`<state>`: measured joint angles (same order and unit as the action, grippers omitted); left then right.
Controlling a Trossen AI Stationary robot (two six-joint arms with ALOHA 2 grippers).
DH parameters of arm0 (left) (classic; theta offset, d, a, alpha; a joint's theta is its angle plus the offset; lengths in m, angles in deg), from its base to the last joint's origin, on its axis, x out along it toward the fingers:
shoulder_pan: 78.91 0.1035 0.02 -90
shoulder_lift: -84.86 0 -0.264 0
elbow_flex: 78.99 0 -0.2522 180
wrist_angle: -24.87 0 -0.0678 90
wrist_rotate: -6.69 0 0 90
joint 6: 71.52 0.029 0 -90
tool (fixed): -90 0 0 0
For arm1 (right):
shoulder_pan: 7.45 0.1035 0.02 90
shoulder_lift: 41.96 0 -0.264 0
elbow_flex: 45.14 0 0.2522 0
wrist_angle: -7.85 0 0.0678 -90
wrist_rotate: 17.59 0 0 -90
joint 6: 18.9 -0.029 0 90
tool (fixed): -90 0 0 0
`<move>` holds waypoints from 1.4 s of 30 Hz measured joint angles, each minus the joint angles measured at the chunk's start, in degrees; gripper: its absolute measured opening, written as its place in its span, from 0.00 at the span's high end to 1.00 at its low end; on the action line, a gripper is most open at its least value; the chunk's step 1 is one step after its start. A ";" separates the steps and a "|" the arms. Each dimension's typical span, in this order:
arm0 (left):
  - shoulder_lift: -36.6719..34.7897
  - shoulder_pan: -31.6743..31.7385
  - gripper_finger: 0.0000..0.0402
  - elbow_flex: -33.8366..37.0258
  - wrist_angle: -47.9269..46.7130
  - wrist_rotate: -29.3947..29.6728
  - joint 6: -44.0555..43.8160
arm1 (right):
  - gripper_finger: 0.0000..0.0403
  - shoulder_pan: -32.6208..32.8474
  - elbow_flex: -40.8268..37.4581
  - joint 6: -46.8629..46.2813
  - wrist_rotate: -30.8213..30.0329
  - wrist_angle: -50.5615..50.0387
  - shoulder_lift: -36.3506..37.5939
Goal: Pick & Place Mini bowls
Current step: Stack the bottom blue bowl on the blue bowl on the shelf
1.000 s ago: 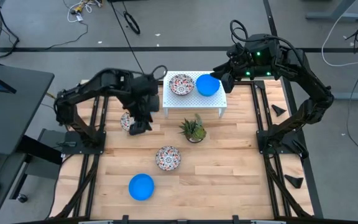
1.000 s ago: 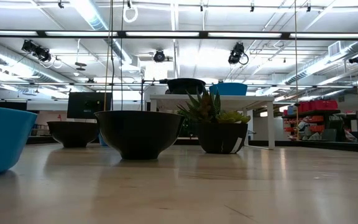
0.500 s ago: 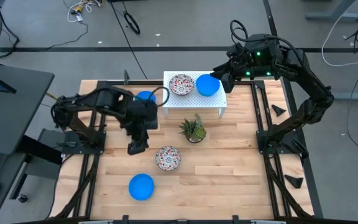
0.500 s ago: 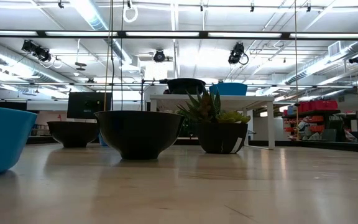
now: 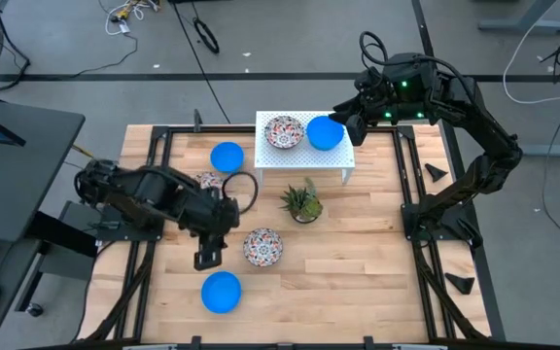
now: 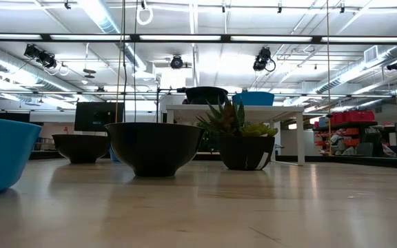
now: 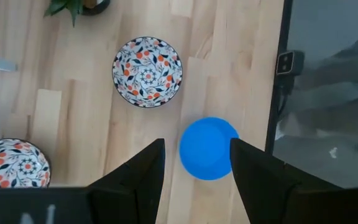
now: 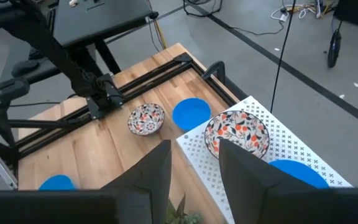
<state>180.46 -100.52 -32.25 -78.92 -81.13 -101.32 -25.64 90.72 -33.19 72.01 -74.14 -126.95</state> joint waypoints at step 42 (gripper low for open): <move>3.10 -8.89 0.54 42.37 22.99 -2.99 -8.79 | 0.66 -0.01 0.00 0.49 0.00 -2.19 0.00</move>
<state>183.56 -109.41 10.12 -55.92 -84.12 -110.10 -25.64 90.72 -32.71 72.01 -76.33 -126.95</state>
